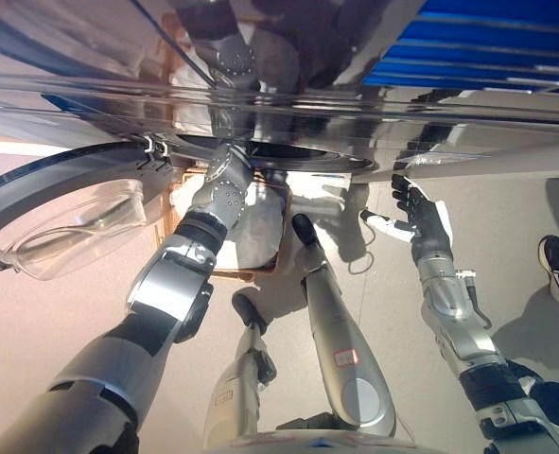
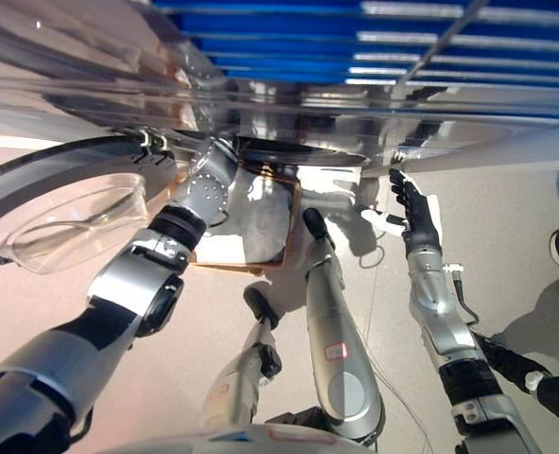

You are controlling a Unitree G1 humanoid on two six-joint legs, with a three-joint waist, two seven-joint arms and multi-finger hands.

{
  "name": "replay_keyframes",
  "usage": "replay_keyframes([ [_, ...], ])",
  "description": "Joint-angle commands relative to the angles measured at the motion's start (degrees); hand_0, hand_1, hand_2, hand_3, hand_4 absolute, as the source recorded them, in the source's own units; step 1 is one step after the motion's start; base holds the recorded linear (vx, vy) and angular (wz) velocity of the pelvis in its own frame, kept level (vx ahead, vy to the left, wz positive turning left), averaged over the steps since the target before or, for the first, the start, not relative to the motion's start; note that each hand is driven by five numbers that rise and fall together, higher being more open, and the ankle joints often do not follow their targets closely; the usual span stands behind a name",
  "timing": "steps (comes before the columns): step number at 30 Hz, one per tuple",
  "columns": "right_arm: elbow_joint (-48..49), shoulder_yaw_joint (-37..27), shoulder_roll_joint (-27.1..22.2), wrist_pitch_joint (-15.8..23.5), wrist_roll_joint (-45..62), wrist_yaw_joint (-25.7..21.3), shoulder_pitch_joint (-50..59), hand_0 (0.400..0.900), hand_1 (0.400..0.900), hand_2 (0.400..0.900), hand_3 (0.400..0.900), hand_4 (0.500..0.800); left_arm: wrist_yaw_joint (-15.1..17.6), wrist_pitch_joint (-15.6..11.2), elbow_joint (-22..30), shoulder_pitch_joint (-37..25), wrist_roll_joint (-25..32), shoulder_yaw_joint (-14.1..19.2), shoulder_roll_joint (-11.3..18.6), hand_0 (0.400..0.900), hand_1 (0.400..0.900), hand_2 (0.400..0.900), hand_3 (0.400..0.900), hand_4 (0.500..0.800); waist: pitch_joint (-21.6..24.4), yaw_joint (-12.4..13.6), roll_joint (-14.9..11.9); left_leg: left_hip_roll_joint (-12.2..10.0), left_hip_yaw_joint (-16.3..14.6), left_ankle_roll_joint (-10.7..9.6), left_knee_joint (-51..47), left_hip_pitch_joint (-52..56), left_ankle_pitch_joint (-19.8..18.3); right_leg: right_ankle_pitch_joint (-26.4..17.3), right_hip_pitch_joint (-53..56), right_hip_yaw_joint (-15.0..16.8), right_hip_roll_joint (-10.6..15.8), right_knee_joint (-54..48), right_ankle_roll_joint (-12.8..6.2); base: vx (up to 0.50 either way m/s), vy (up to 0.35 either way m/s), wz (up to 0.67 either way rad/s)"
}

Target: Put the clothes in the basket into the washing machine.

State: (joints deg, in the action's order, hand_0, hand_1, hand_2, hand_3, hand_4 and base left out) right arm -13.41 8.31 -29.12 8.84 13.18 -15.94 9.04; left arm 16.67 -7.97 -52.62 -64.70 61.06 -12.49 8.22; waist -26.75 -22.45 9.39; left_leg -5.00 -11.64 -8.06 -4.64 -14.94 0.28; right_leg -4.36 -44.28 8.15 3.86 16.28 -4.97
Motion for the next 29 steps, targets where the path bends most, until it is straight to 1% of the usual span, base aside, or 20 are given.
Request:
replay_keyframes([
  [1, 1.19, 0.88, -1.66, 4.59, -0.09, -0.59, -7.1, 0.9, 0.9, 0.9, 0.9, 0.8, -0.68, -4.59, -5.41, -4.22, -2.73, 2.43, -2.81, 0.9, 0.9, 0.9, 0.9, 0.8, 9.03, -0.26, -1.47, -7.57, 2.08, -3.38, 3.91, 3.8, -0.73, -1.23, -1.77, 0.97, 1.79, 0.51, -6.63, 0.0, 0.007, 0.11],
  [2, 1.16, 1.0, -1.8, 4.68, -0.1, -0.44, -7.12, 0.9, 0.9, 0.9, 0.9, 0.8, -0.32, -4.42, -5.38, -4.29, -3.77, 2.01, -2.88, 0.9, 0.9, 0.9, 0.9, 0.8, 9.01, -0.07, -1.49, -7.39, 2.3, -3.32, 4.03, 3.72, -0.8, -1.29, -1.71, 0.96, 2.05, 0.58, -6.64, 0.0, 0.007, 0.11],
  [11, 1.22, 1.41, -2.12, 4.63, -0.22, -0.63, -6.8, 0.9, 0.9, 0.9, 0.9, 0.8, 0.15, -4.19, -5.82, -3.71, -5.07, 1.74, -3.22, 0.9, 0.9, 0.9, 0.9, 0.8, 8.64, 0.58, -1.79, -6.78, 3.31, -3.05, 4.88, 2.91, -1.3, -1.52, -1.2, 0.56, 2.78, 0.33, -6.53, -0.01, 0.009, 0.07],
  [15, 0.91, 1.92, -2.46, 4.74, -0.31, -0.71, -5.93, 0.9, 0.9, 0.9, 0.9, 0.8, 1.0, -3.78, -6.43, -2.95, -8.46, 1.05, -2.36, 0.9, 0.9, 0.9, 0.9, 0.8, 8.24, 0.99, -2.32, -6.51, 3.86, -2.88, 6.1, 2.24, -1.88, -1.92, -0.83, 0.34, 3.14, -0.04, -6.62, -0.02, 0.013, 0.05],
  [16, 0.9, 1.95, -2.7, 4.8, -0.39, -0.83, -5.63, 0.9, 0.9, 0.9, 0.9, 0.8, 1.41, -3.71, -6.0, -2.03, -10.79, 0.39, -2.03, 0.9, 0.9, 0.9, 0.9, 0.8, 7.78, 1.17, -2.64, -6.23, 4.21, -2.78, 7.09, 1.64, -2.14, -2.1, -0.59, 0.32, 3.51, -0.11, -6.67, -0.05, 0.041, 0.19],
  [17, 0.92, 1.93, -2.8, 4.78, -0.54, -0.92, -5.42, 0.9, 0.9, 0.9, 0.9, 0.8, 1.58, -3.75, -5.44, -1.17, -11.56, 0.12, -2.2, 0.9, 0.9, 0.9, 0.9, 0.8, 7.51, 1.29, -2.81, -5.99, 4.47, -2.71, 7.83, 1.17, -2.32, -2.25, -0.36, 0.3, 3.77, -0.27, -6.68, -0.04, 0.037, 0.15],
  [18, 0.91, 1.93, -2.79, 4.78, -0.54, -0.92, -5.43, 0.9, 0.9, 0.9, 0.9, 0.8, 1.62, -3.74, -5.38, -1.12, -11.58, 0.11, -2.2, 0.9, 0.9, 0.9, 0.9, 0.8, 7.52, 1.26, -2.81, -5.98, 4.51, -2.71, 7.89, 1.12, -2.35, -2.26, -0.34, 0.28, 3.8, -0.29, -6.68, -0.03, 0.034, 0.15],
  [22, 0.22, 1.63, -3.07, 4.39, -0.66, -1.53, -3.44, 0.9, 0.9, 0.9, 0.9, 0.8, 1.42, -4.03, -2.3, 5.33, -13.32, -0.74, -3.83, 0.9, 0.9, 0.9, 0.9, 0.8, 6.12, 2.44, -3.78, -4.52, 6.1, -2.11, 11.22, -1.16, -3.31, -3.74, 1.65, -0.37, 5.82, -1.65, -6.66, -0.07, 0.056, 0.23],
  [23, 0.21, 1.64, -3.06, 4.39, -0.66, -1.53, -3.45, 0.9, 0.9, 0.9, 0.9, 0.8, 1.45, -4.02, -2.26, 5.38, -13.33, -0.76, -3.83, 0.9, 0.9, 0.9, 0.9, 0.8, 6.12, 2.41, -3.78, -4.51, 6.14, -2.1, 11.26, -1.18, -3.33, -3.76, 1.69, -0.4, 5.84, -1.68, -6.67, -0.05, 0.061, 0.18],
  [25, -0.46, 1.86, -3.1, 4.16, -0.67, -1.54, -2.74, 0.9, 0.9, 0.9, 0.9, 0.8, 1.11, -3.9, -1.21, 7.69, -14.63, -1.65, -3.99, 0.9, 0.9, 0.9, 0.9, 0.8, 5.65, 3.07, -4.21, -3.97, 7.19, -1.76, 12.5, -1.8, -3.68, -4.09, 3.05, -0.72, 6.93, -2.03, -6.6, -0.07, 0.075, 0.28],
  [26, -1.45, 1.89, -3.08, 3.95, -0.84, -1.47, -2.1, 0.9, 0.9, 0.9, 0.9, 0.8, 0.89, -3.71, -0.12, 10.05, -16.29, -2.64, -4.12, 0.9, 0.9, 0.9, 0.9, 0.8, 5.23, 3.9, -4.66, -3.38, 8.23, -1.36, 13.37, -2.02, -3.95, -4.42, 4.79, -1.22, 7.92, -2.44, -6.52, -0.06, 0.064, 0.28],
  [27, -1.47, 1.9, -3.07, 3.96, -0.84, -1.47, -2.09, 0.9, 0.9, 0.9, 0.9, 0.8, 0.9, -3.71, -0.1, 10.08, -16.29, -2.65, -4.12, 0.9, 0.9, 0.9, 0.9, 0.8, 5.18, 3.86, -4.66, -3.38, 8.28, -1.36, 13.38, -1.99, -3.95, -4.42, 4.87, -1.26, 7.94, -2.47, -6.53, -0.08, 0.087, 0.36],
  [28, -2.32, 2.29, -2.94, 3.66, -0.92, -1.43, -1.47, 0.9, 0.9, 0.9, 0.9, 0.8, 0.72, -3.6, 0.37, 12.05, -16.96, -3.4, -4.11, 0.9, 0.9, 0.9, 0.9, 0.8, 4.94, 4.6, -5.05, -2.92, 9.14, -1.13, 13.72, -1.92, -4.04, -4.51, 6.37, -1.78, 8.67, -2.77, -6.38, -0.04, 0.042, 0.16],
  [29, -2.33, 2.3, -2.93, 3.67, -0.91, -1.44, -1.46, 0.9, 0.9, 0.9, 0.9, 0.8, 0.73, -3.6, 0.39, 12.07, -16.96, -3.4, -4.1, 0.9, 0.9, 0.9, 0.9, 0.8, 4.89, 4.56, -5.06, -2.92, 9.17, -1.12, 13.71, -1.88, -4.03, -4.51, 6.44, -1.82, 8.68, -2.8, -6.38, -0.04, 0.041, 0.15],
])
